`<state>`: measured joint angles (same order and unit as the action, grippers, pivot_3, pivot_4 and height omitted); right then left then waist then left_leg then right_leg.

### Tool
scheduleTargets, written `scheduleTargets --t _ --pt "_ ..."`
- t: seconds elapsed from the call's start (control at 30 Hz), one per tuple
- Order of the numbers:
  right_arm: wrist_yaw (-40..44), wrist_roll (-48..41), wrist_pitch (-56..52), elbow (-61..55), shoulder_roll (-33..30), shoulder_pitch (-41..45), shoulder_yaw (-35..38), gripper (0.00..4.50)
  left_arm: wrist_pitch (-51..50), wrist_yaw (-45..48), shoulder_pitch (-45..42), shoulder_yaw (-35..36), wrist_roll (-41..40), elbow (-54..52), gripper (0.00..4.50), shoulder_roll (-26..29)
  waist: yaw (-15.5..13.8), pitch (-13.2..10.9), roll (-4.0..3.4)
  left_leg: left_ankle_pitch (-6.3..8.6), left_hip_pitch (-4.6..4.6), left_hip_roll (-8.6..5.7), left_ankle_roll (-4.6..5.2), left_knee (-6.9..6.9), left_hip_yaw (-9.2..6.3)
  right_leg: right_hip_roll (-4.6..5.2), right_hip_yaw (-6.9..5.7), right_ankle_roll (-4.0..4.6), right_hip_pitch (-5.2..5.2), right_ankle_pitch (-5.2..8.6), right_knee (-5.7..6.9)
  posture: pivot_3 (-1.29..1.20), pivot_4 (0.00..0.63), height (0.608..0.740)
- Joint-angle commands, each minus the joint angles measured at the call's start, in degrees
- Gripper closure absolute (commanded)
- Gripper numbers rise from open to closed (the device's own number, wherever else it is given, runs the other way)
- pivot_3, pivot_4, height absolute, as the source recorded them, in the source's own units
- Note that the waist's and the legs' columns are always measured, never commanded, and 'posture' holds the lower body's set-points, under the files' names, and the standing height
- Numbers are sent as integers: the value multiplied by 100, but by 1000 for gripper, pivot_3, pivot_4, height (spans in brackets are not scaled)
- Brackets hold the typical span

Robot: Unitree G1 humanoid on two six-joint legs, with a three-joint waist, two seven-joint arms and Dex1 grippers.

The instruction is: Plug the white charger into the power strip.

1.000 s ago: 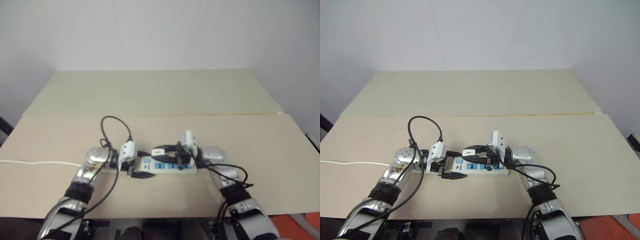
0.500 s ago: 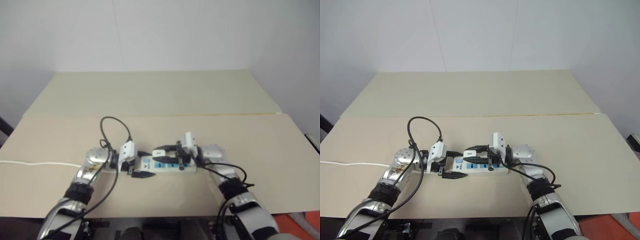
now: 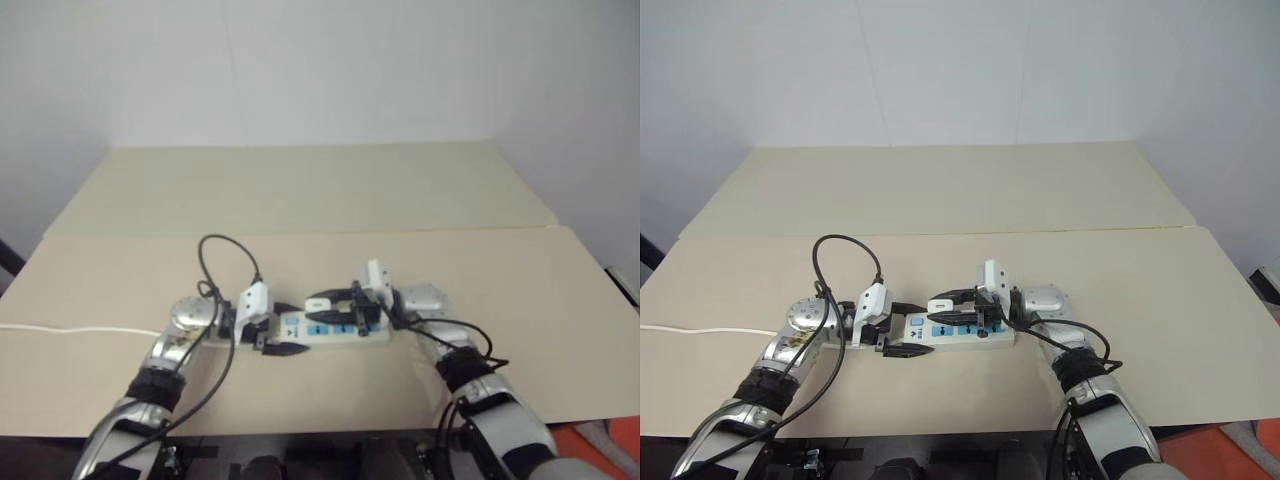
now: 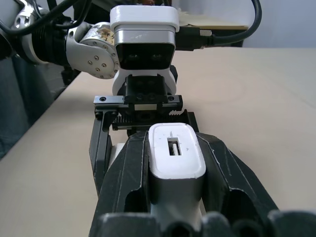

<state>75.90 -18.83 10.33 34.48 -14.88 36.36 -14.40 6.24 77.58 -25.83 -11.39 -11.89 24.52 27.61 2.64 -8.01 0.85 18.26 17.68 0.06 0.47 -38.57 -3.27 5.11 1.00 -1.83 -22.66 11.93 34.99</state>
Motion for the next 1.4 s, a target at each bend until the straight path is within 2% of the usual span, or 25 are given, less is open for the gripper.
scheduleTargets --t 0.03,0.3,0.73,1.17,1.4 --pt "8 342 -786 490 -272 -52 -36 3388 127 348 143 -52 42 -198 1195 312 4 0 0 0 0 0 0 3 0 0 1 1 -3 1 0 0 150 740" --pt "47 323 -629 -69 -23 -119 -131 3388 128 286 222 -79 6 -311 1195 371 13 0 0 -1 33 8 -1 29 2 -7 3 11 -56 6 4 0 150 740" --pt "-487 433 -21 -400 -11 -673 -36 3388 149 265 62 -111 52 -151 1195 327 0 0 0 -1 40 7 -1 29 2 -6 0 11 -56 6 0 0 150 740" --pt "-410 390 -81 -353 -118 -633 -19 3388 187 256 52 -143 48 -107 1195 304 -6 0 0 -1 37 7 -1 29 1 -6 -1 11 -53 6 1 0 150 740" --pt "-357 399 -198 -372 -134 -563 26 978 189 248 52 -150 37 -94 1195 293 -15 0 2 -1 39 6 -1 29 1 -5 -3 11 -52 6 0 0 150 740"
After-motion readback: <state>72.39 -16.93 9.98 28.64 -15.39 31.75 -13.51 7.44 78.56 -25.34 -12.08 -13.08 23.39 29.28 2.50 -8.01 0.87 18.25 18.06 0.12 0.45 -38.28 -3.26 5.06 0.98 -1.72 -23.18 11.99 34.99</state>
